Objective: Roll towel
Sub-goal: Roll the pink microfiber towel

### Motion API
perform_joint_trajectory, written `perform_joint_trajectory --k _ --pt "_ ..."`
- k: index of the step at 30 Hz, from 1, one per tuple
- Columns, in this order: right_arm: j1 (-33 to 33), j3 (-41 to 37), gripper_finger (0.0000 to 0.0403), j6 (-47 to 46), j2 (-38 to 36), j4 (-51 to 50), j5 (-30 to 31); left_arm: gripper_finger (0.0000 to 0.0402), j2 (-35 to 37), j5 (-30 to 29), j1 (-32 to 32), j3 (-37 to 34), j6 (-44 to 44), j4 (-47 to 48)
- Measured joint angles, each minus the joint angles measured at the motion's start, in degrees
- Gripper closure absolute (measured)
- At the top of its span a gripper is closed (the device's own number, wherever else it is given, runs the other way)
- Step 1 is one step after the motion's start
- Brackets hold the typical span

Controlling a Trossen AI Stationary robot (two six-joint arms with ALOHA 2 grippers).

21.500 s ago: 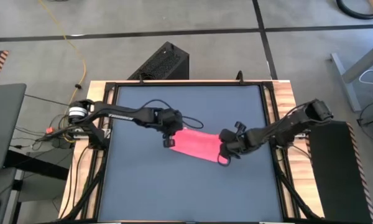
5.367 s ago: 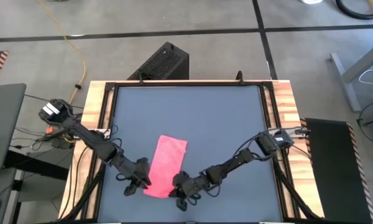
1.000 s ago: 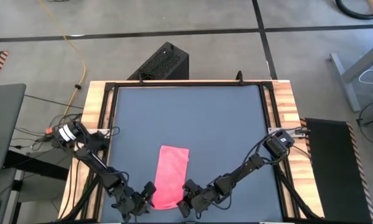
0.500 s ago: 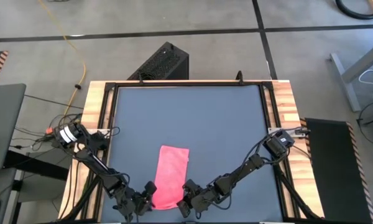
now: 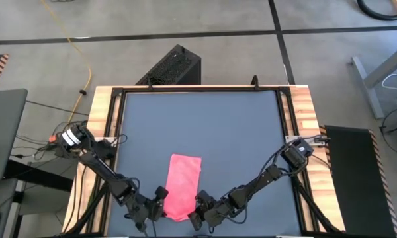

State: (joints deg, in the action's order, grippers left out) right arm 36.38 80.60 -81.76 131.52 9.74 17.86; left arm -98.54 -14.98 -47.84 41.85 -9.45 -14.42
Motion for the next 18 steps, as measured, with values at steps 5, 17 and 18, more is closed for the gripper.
perform_joint_trajectory --k 5,17,18 --pt "0.13 0.00 0.0382 -0.55 -0.01 -0.25 -0.04 0.0401 2.68 11.30 3.79 0.04 -5.33 0.23" --pt "0.72 0.00 0.0382 -2.13 -0.07 -1.38 -1.98 0.0401 1.75 21.60 10.01 -4.13 -20.77 -5.66" --pt "0.72 0.00 0.0381 -1.59 -0.07 -1.36 -2.07 0.0401 1.77 21.63 10.27 -4.67 -21.65 -6.40"
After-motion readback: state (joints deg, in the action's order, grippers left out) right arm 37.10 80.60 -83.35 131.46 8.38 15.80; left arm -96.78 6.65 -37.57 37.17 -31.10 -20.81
